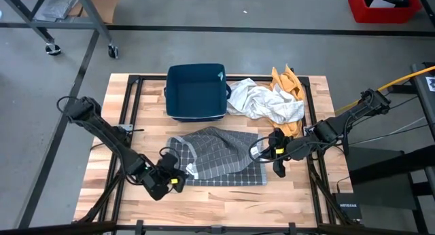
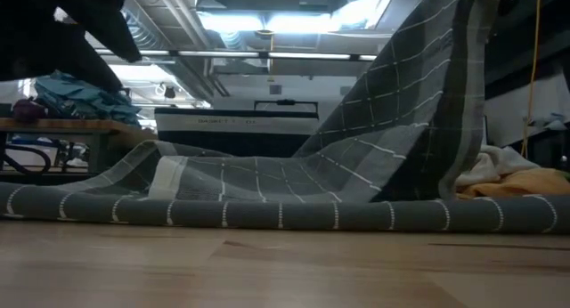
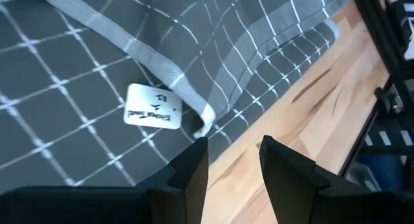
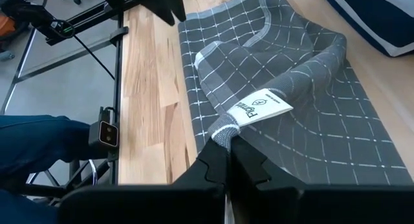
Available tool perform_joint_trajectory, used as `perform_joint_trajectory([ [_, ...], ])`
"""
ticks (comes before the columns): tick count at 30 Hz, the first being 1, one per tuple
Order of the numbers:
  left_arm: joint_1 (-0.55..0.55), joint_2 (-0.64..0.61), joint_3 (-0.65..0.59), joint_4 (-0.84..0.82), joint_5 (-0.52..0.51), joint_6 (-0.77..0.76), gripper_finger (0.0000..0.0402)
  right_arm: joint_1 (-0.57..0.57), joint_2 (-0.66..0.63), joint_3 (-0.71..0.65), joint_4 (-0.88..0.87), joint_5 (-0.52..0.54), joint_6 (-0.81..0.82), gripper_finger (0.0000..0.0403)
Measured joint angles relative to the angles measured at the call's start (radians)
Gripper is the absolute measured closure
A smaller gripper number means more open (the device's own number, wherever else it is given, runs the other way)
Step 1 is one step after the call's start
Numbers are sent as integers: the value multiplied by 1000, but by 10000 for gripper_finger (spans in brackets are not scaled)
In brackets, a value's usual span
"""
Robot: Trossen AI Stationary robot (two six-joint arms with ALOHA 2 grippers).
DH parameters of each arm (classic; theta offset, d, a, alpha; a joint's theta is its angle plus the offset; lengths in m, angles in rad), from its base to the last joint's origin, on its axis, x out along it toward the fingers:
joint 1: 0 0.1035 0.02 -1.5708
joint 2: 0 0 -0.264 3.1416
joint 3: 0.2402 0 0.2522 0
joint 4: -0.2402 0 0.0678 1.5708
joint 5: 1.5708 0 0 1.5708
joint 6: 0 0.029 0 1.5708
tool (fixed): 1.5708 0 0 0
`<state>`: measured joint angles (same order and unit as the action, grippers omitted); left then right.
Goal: Fold towel
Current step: Fold the gray patterned towel
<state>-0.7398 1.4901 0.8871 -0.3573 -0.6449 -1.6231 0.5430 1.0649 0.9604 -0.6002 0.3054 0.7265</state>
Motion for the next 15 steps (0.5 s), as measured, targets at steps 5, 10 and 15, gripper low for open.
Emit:
perform_joint_trajectory([
  [5, 17, 55, 0, 69, 0, -36, 272, 0, 0, 0, 0, 0, 0, 402],
  [10, 32, 123, 0, 114, 3, -58, 272, 0, 0, 0, -1, 0, 0, 402],
  [15, 47, 189, 0, 221, 12, -60, 273, 0, 0, 0, -2, 0, 0, 402],
])
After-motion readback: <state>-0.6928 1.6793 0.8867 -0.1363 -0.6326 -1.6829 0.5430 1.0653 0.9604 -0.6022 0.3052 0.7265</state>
